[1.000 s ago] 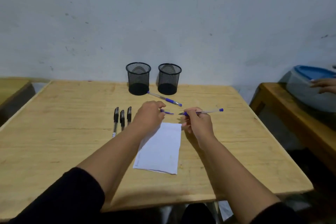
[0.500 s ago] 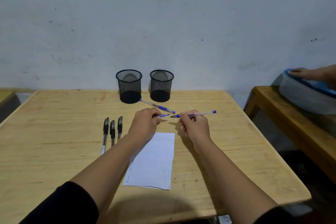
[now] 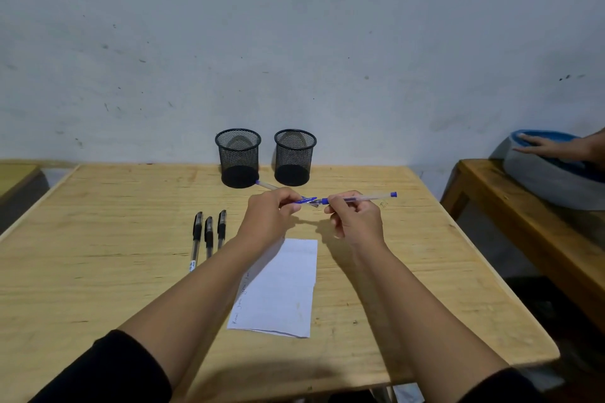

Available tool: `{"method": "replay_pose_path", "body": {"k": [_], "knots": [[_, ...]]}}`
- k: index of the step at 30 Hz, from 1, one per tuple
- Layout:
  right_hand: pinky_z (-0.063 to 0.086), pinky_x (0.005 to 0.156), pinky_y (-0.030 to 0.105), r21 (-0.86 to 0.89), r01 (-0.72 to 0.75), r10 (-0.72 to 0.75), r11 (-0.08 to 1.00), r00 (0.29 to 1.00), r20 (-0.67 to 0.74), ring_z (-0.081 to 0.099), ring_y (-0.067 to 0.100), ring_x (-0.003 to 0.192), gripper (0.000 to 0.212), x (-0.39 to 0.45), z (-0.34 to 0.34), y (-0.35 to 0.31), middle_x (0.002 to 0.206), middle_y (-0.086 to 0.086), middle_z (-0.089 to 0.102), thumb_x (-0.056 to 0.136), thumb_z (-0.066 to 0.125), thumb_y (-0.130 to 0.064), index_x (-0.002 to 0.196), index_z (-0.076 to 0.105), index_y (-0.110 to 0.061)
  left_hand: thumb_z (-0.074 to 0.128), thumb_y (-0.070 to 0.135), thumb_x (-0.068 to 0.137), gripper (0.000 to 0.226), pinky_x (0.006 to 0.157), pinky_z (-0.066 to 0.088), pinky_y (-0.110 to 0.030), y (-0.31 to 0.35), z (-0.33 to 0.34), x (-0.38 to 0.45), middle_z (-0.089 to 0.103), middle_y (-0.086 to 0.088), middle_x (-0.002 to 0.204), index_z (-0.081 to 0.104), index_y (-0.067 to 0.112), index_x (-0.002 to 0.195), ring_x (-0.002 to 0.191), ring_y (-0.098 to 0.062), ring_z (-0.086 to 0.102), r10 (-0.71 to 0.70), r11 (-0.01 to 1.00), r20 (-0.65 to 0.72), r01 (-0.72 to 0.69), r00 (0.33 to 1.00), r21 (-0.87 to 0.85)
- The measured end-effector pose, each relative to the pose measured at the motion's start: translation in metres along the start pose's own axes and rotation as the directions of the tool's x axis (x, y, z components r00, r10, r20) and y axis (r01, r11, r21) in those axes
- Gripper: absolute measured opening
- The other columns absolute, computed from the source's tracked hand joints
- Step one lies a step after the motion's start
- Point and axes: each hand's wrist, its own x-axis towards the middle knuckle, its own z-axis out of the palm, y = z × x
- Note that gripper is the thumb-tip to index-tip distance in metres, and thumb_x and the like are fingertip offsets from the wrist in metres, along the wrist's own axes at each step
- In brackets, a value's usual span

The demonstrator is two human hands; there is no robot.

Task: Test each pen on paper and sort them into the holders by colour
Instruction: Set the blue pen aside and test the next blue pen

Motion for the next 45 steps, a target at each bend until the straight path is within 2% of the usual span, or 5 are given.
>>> {"method": "replay_pose_path", "body": {"k": [13,19,29,38,45], "knots": [[0.034,0.041,0.014,0.080,0.016,-0.031,0.997,0.984,0.177,0.044,0.006,0.044,0.015,-0.021,0.009,0.002,0.059,0.004,0.054,0.089,0.060,-0.010,0.074,0.057,-0.009,0.057,0.005,0.086,0.015,0.054,0.035,-0.005,0.010,-0.018,-0.018,0.064,-0.003,0.078,0.069,0.014,0.091,0.061,-0.004,0.048,0.082,0.994,-0.001,-0.082,0.997,0.074],[0.038,0.044,0.017,0.166,0.056,-0.058,0.985,0.998,0.007,0.048,0.009,0.055,0.008,-0.030,0.001,-0.002,0.065,0.002,0.055,0.083,0.065,-0.003,0.080,0.067,-0.010,0.053,0.009,0.088,0.017,0.068,0.043,-0.014,0.007,-0.028,-0.014,0.066,-0.002,0.083,0.066,0.019,0.093,0.076,-0.012,0.059,-0.052,0.998,0.074,0.054,0.996,-0.024],[0.046,0.062,0.014,-0.312,0.063,-0.087,0.948,0.994,-0.064,0.063,0.009,0.073,0.009,-0.071,-0.012,0.029,0.082,-0.001,0.072,0.077,0.071,-0.015,0.084,0.075,-0.018,0.057,0.017,0.088,0.016,0.090,0.052,-0.036,0.016,-0.005,-0.015,0.067,-0.002,0.082,0.067,0.027,0.093,0.086,-0.015,0.063,-0.157,0.900,0.030,0.155,0.987,-0.407],[0.045,0.066,0.027,-0.574,0.081,-0.209,0.815,0.965,-0.161,0.059,0.025,0.076,0.017,-0.065,-0.019,0.048,0.081,0.015,0.066,0.082,0.059,-0.012,0.087,0.072,-0.003,0.054,0.033,0.089,0.033,0.096,0.038,-0.030,-0.022,0.029,-0.053,0.059,0.001,0.124,0.057,0.023,0.120,0.117,-0.017,0.047,-0.024,0.954,0.047,0.009,0.999,0.300],[0.025,0.048,0.018,-0.698,0.078,-0.210,0.711,0.972,-0.105,0.041,0.016,0.061,0.020,-0.053,-0.016,0.059,0.070,0.009,0.052,0.082,0.051,-0.009,0.064,0.058,-0.005,0.046,0.035,0.093,0.030,0.090,0.032,-0.022,-0.029,0.035,-0.061,0.059,0.005,0.124,0.058,0.024,0.118,0.119,-0.013,0.043,0.053,0.917,-0.017,-0.042,0.998,0.397]]}}
